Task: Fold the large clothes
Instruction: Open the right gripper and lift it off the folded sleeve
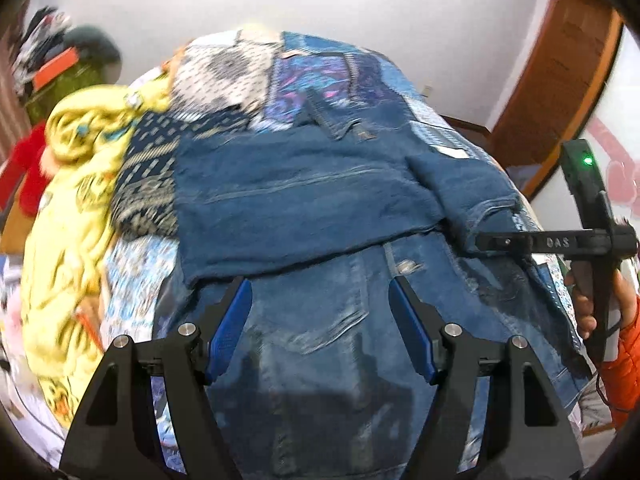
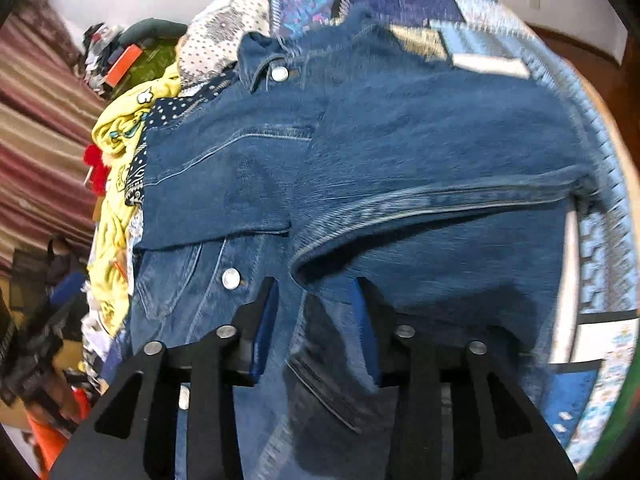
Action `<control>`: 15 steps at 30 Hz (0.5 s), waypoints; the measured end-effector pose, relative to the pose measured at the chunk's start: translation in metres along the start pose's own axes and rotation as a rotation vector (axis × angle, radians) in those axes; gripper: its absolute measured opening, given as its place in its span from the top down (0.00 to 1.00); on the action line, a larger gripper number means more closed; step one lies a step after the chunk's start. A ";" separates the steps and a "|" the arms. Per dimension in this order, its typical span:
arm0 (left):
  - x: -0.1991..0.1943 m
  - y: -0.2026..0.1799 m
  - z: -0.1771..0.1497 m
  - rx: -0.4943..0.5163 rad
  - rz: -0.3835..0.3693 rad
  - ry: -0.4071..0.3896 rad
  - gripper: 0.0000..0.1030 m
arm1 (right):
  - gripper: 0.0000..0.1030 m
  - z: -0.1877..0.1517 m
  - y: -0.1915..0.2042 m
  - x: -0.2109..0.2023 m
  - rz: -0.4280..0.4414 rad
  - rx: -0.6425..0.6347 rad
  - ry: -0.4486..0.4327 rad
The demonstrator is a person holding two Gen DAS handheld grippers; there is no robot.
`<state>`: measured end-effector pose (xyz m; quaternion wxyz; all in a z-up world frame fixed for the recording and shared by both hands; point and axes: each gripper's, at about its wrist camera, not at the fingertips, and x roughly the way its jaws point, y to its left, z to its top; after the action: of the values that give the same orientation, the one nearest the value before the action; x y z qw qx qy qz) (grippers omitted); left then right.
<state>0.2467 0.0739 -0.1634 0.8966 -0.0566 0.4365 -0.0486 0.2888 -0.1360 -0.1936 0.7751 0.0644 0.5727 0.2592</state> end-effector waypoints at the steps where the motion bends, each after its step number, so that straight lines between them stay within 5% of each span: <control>1: 0.001 -0.008 0.006 0.021 -0.004 -0.004 0.32 | 0.64 -0.002 -0.002 -0.009 -0.010 -0.018 -0.025; 7: 0.015 -0.071 0.046 0.156 -0.060 -0.028 0.32 | 0.47 -0.008 -0.035 -0.068 -0.068 0.010 -0.211; 15: 0.074 -0.169 0.086 0.343 -0.193 0.049 0.32 | 0.44 -0.021 -0.086 -0.130 -0.249 0.100 -0.422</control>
<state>0.3541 -0.0982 -0.1439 0.8734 0.0565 0.4361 -0.2092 0.2707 -0.2757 -0.1242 0.8994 0.0841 0.4136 0.1138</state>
